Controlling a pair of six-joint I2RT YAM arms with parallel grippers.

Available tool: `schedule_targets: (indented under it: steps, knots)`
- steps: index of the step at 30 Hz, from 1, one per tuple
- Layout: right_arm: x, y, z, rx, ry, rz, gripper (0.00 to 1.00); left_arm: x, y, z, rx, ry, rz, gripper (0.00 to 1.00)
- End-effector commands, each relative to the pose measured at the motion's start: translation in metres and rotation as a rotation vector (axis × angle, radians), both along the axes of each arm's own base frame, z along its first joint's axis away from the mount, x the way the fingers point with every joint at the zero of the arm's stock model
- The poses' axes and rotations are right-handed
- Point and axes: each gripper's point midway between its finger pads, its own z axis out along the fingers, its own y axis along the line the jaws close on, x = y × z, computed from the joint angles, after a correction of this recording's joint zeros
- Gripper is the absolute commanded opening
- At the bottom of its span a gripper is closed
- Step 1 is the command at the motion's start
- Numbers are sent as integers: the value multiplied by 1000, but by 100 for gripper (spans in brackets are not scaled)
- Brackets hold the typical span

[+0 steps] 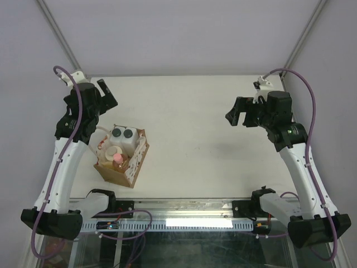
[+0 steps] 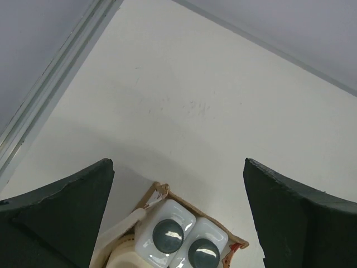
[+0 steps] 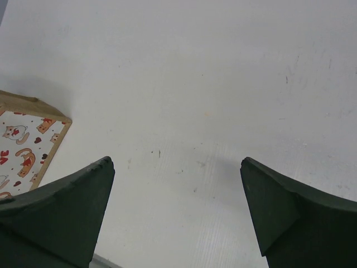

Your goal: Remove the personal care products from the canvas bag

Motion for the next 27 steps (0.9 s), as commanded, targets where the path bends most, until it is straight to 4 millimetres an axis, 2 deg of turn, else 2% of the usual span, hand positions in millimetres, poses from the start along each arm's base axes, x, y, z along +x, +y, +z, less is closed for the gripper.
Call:
schedule_targets:
  steps: [1, 4, 8, 13, 16, 21, 23, 27]
  knots:
    - [-9, -6, 8, 2, -49, -40, 99, -10, 4, 15, -72, -89, 12, 99]
    - [-14, -9, 5, -2, -49, -57, 99, -14, 4, 15, -75, -93, 4, 99]
    - [-17, -11, 5, 6, -50, -80, 99, -17, -9, 19, -101, -115, -68, 99]
    - [-17, -13, 5, 23, -37, -115, 99, -22, -35, 18, -152, -132, -217, 99]
    - [-14, -15, 5, 34, -40, -148, 99, -25, -62, 16, -180, -127, -372, 99]
    - [-5, -20, 6, 78, -33, -230, 99, -45, -106, 0, -250, -94, -624, 99]
    - [-1, -20, 6, 98, -31, -257, 99, -53, -115, -10, -268, -75, -675, 99]
    - [0, -9, 4, 142, -10, -220, 100, -71, -130, -32, -305, -10, -745, 98]
